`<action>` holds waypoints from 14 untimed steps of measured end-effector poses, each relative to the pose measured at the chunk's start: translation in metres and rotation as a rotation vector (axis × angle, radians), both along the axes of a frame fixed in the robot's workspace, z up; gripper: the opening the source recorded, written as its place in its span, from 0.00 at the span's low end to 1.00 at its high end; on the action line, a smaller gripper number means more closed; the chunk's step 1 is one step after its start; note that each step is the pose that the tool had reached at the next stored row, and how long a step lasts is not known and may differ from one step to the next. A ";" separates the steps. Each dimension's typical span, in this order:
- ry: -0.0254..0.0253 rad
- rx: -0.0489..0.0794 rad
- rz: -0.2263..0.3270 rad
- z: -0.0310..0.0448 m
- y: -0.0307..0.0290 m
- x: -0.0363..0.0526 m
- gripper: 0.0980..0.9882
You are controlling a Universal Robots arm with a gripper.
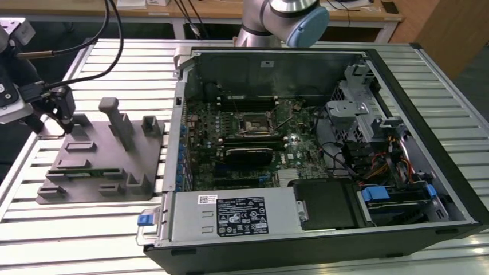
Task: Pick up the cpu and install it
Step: 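Pick up the cpu and move it towards the insertion slot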
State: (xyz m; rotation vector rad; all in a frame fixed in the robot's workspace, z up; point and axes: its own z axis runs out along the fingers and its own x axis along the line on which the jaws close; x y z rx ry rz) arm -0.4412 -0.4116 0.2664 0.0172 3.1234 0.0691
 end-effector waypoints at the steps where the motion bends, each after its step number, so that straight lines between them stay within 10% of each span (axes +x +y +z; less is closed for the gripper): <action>1: 0.0001 0.000 0.000 0.0012 0.0000 0.0000 0.50; 14: 0.0000 0.000 0.000 0.0178 0.0000 0.0000 0.50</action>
